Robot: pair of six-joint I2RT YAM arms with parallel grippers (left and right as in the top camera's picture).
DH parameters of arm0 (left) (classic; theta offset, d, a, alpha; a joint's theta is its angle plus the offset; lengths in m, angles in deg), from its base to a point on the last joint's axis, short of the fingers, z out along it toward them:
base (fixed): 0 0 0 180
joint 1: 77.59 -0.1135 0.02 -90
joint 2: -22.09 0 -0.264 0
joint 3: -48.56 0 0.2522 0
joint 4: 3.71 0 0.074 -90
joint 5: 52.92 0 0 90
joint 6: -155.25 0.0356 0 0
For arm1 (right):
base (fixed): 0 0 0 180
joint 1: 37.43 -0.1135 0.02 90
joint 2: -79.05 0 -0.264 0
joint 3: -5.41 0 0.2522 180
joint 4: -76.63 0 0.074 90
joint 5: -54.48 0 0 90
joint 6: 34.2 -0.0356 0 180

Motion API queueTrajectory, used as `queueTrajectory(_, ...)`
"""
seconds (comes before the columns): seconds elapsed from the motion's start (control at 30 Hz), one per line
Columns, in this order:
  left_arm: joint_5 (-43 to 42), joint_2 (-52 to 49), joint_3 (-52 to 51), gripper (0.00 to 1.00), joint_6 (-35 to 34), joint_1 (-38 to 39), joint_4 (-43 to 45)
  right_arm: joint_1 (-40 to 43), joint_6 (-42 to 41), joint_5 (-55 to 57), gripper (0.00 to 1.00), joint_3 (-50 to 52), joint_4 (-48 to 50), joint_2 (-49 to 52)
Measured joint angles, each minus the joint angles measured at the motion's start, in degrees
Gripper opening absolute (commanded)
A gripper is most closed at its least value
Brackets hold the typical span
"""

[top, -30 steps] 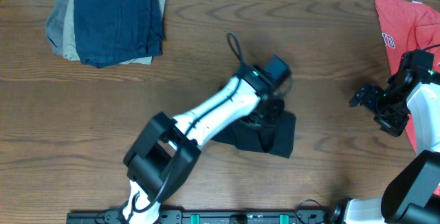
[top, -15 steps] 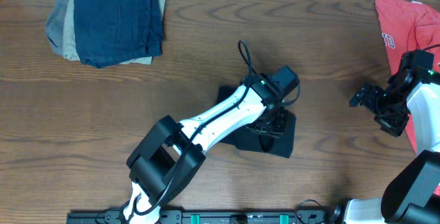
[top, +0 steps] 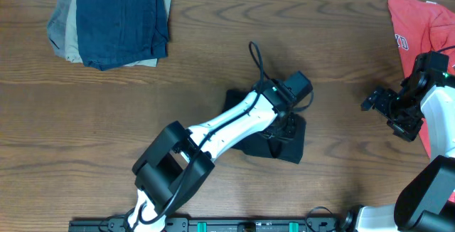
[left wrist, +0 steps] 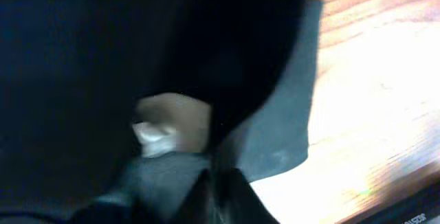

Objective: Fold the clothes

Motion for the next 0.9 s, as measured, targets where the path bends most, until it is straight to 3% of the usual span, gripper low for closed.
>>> queueTrajectory(0.27,0.3,1.8,0.1,0.06,0.0,0.5,-1.0,0.0,0.0,0.0,0.99,0.0,0.0,0.0)
queueTrajectory(0.6,0.6,16.1,2.8,0.06,0.0,0.2,-1.3,0.0,0.0,0.0,0.99,0.0,0.0,0.0)
queueTrajectory(0.9,-1.3,16.2,2.9,0.06,0.0,0.1,-1.4,0.0,0.0,0.0,0.99,0.0,0.0,0.0)
